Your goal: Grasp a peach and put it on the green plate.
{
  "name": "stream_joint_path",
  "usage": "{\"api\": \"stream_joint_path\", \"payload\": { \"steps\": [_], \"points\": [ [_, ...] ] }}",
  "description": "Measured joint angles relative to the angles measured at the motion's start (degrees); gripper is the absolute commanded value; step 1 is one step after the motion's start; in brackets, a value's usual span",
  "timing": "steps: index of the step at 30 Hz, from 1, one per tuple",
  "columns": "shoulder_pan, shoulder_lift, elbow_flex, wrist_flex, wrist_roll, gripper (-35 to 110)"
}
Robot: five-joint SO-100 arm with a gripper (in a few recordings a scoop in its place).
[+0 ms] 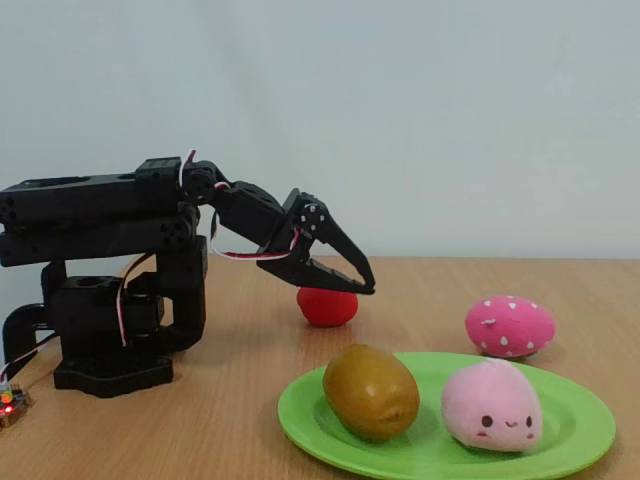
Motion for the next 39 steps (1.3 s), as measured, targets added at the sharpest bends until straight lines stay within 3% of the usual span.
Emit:
{"api": "stream_joint_path", "payload": {
  "steps": [9,22,39],
  "points": [
    [0.0,0.09,0.0,6.59,1.93,-8],
    [0.0,0.09,-4.31,26.19,4.48,-8],
    [0.0,0.09,-4.13,27.51,2.46,-8]
  ]
}}
